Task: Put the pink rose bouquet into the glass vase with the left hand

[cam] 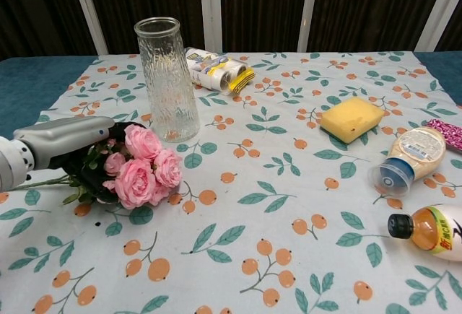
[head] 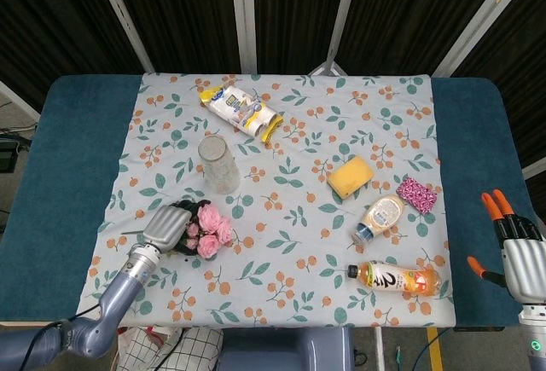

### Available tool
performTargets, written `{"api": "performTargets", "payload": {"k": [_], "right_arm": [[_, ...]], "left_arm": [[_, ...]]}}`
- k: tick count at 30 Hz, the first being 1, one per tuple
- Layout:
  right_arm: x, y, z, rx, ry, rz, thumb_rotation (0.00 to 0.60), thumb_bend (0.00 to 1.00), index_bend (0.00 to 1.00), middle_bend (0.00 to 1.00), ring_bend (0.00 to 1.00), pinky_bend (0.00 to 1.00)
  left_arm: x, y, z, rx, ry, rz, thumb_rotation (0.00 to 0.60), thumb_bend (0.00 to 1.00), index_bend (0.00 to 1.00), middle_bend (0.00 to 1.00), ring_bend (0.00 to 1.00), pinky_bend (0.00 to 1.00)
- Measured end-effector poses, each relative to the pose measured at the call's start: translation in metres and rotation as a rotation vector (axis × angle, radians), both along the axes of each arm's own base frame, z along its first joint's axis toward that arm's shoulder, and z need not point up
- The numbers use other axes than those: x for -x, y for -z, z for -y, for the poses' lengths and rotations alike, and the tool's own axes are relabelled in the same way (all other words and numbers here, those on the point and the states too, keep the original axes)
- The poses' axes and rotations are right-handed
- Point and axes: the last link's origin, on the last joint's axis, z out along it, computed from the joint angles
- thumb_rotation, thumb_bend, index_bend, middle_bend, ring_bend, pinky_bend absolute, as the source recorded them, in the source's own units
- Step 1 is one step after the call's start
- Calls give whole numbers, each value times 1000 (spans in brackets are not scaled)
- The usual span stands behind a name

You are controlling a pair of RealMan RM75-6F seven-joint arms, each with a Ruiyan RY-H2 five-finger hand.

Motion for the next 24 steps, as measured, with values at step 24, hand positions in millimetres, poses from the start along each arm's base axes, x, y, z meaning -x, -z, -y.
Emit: {"api": "performTargets", "payload": {"k": [24], "right_arm": [[1, -2, 1, -1, 5, 22, 600, 222, 63, 14, 198, 213]], "left_arm": [[-24, -12, -3, -57, 123, -1, 600, 425, 532, 546, 403, 515]]}}
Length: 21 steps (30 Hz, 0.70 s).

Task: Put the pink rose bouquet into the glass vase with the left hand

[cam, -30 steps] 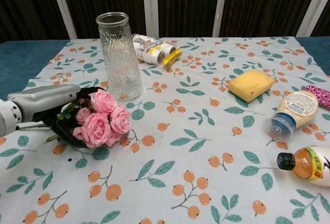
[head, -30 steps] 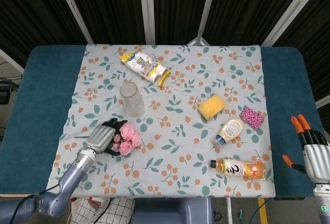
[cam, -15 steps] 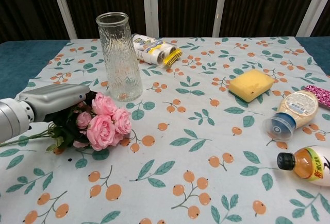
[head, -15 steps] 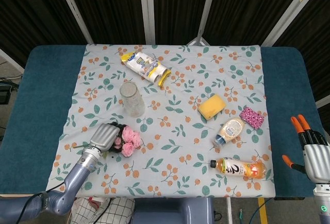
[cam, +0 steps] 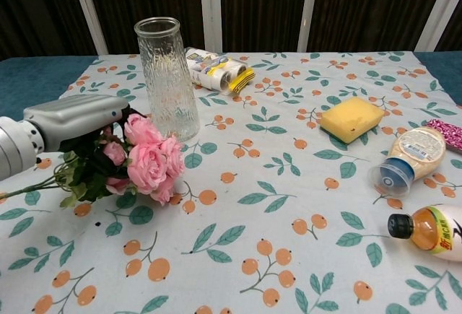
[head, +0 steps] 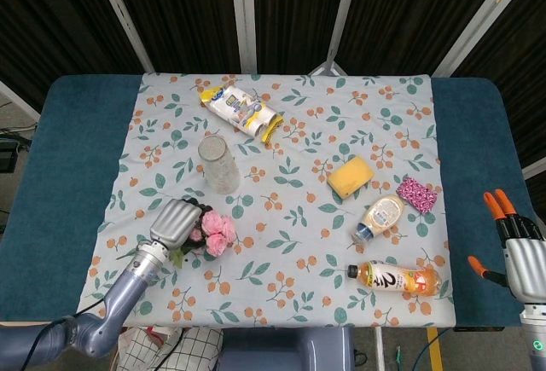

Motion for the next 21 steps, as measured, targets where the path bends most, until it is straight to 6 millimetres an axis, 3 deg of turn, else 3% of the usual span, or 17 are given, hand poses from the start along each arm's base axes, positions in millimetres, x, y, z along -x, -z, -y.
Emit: {"api": "performTargets", "payload": {"k": [6, 12, 21], "right_arm": [[0, 2, 0, -5, 4, -6, 600, 222, 63, 14, 198, 213], [0, 6, 1, -14, 9, -15, 600, 223, 63, 14, 198, 213], [1, 7, 2, -12, 17, -20, 600, 222, 63, 13, 198, 213]], "left_arm": [[-1, -10, -3, -10, 6, 51, 600, 425, 533, 535, 406, 515], [-16, -25, -5, 38, -7, 233, 600, 425, 532, 539, 406, 515], [-70, -92, -29, 43, 45, 594, 600, 426, 535, 537, 406, 515]]}}
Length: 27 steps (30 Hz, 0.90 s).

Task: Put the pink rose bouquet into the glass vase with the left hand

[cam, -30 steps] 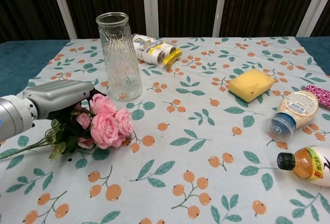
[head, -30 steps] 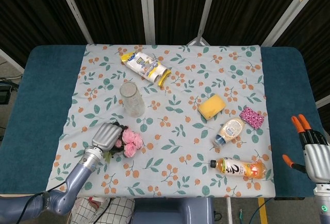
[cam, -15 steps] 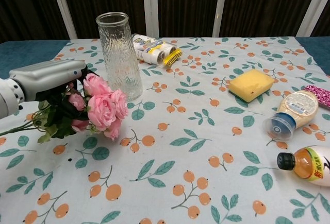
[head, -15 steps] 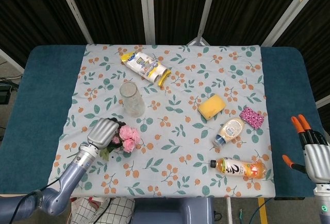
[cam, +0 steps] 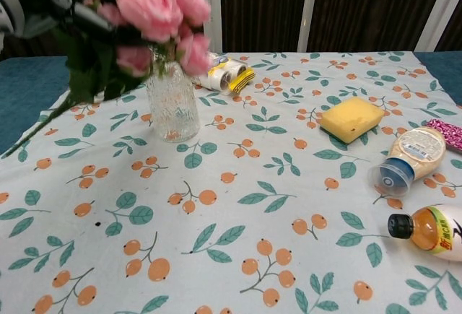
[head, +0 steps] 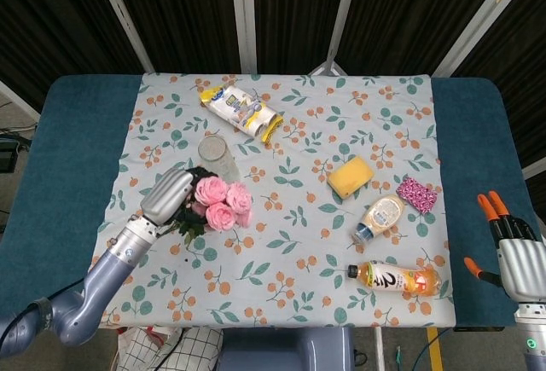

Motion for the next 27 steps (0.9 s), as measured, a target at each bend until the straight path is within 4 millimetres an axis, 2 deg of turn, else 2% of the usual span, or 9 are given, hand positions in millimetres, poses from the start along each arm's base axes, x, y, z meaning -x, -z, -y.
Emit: {"api": "performTargets", "payload": {"k": [4, 7, 16, 22, 27], "right_arm": [[1, 0, 0, 2, 5, -3, 600, 222, 63, 13, 198, 213], [2, 0, 1, 7, 8, -6, 600, 222, 63, 14, 198, 213], [7, -2, 3, 19, 27, -2, 600, 222, 63, 14, 198, 213], [13, -1, 7, 24, 47, -9, 600, 221, 64, 14, 198, 213], [16, 1, 8, 25, 60, -15, 600, 222, 63, 14, 198, 213]], "left_arm": [[-21, -21, -17, -29, 13, 89, 600, 425, 548, 536, 406, 515], [-31, -26, -30, -29, 10, 117, 600, 425, 549, 535, 406, 515], [-63, -33, -63, -1, -13, 263, 600, 425, 549, 530, 406, 515], [-87, -42, -89, -32, 2, 276, 600, 425, 549, 533, 406, 515], [-94, -48, -106, -77, 7, 257, 600, 425, 549, 534, 406, 515]]}}
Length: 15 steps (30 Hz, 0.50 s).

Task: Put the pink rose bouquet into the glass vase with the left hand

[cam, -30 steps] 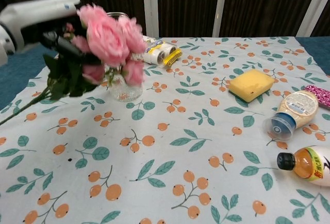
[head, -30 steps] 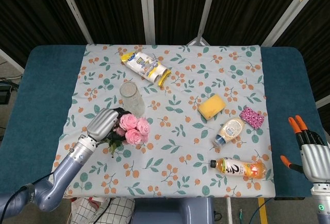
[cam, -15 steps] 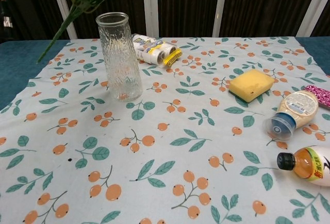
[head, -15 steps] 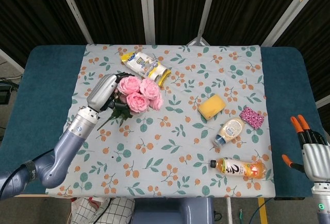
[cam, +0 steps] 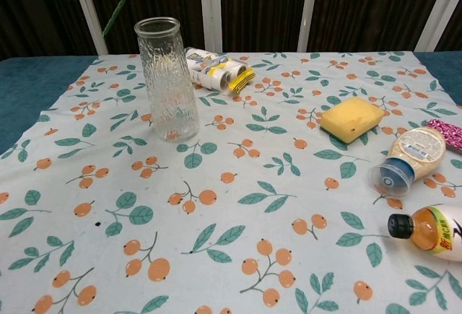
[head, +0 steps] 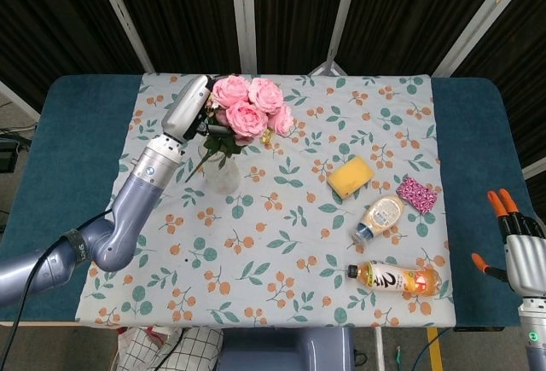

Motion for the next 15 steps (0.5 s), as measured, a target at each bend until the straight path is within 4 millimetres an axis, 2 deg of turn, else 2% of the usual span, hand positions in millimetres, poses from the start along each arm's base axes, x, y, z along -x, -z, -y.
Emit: {"api": "performTargets", "payload": {"k": [6, 15], "right_arm": [[2, 1, 1, 5, 14, 1, 600, 222, 63, 14, 198, 213], [4, 1, 4, 33, 8, -2, 600, 222, 63, 14, 198, 213]], "left_arm": [[-3, 1, -21, -45, -16, -4, 600, 426, 551, 534, 406, 515], [-10, 13, -44, -98, -11, -24, 600, 423, 551, 535, 406, 515]]}}
